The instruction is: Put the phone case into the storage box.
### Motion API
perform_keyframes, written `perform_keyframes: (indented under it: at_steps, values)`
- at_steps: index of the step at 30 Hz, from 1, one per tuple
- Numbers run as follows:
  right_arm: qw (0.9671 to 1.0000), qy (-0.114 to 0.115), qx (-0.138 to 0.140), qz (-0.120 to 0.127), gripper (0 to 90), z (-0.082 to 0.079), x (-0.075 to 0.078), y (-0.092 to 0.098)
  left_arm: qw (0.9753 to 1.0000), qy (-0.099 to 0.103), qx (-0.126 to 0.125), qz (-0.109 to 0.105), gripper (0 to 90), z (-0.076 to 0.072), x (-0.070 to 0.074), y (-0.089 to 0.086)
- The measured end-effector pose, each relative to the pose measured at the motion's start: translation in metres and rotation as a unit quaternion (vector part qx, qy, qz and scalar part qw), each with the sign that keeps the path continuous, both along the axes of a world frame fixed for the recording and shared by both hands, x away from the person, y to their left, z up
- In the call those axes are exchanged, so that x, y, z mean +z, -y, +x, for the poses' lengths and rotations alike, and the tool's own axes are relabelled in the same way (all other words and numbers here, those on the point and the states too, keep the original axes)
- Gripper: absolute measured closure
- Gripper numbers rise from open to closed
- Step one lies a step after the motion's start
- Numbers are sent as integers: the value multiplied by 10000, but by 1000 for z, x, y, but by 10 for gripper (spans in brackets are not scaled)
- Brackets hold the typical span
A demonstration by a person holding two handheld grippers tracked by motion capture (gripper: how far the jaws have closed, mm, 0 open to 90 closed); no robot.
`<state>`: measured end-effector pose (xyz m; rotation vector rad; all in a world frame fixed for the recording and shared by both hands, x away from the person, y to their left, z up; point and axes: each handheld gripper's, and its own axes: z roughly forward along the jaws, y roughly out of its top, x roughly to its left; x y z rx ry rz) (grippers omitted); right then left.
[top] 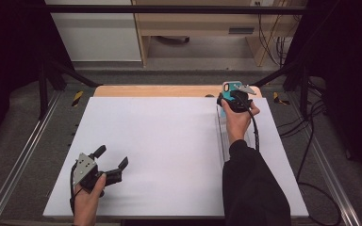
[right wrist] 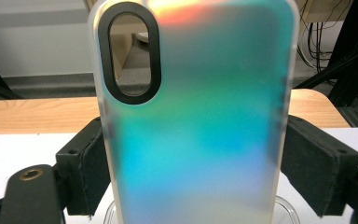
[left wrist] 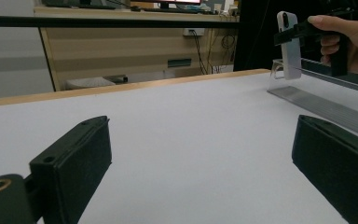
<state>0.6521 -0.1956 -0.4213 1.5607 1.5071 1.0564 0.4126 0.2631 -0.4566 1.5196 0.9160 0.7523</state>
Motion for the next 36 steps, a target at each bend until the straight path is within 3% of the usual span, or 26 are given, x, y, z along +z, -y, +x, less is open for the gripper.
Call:
perform_keyframes:
  at_steps: [13,36]
  values:
    - [10000,-61,4,65,174,-6,-2,1,10000,-13,-32,-24,43,0,0,1]
    - [9999,-107,-48,-87,174,-6,-10,-5,9999,7,-63,-104,43,-1,1,1]
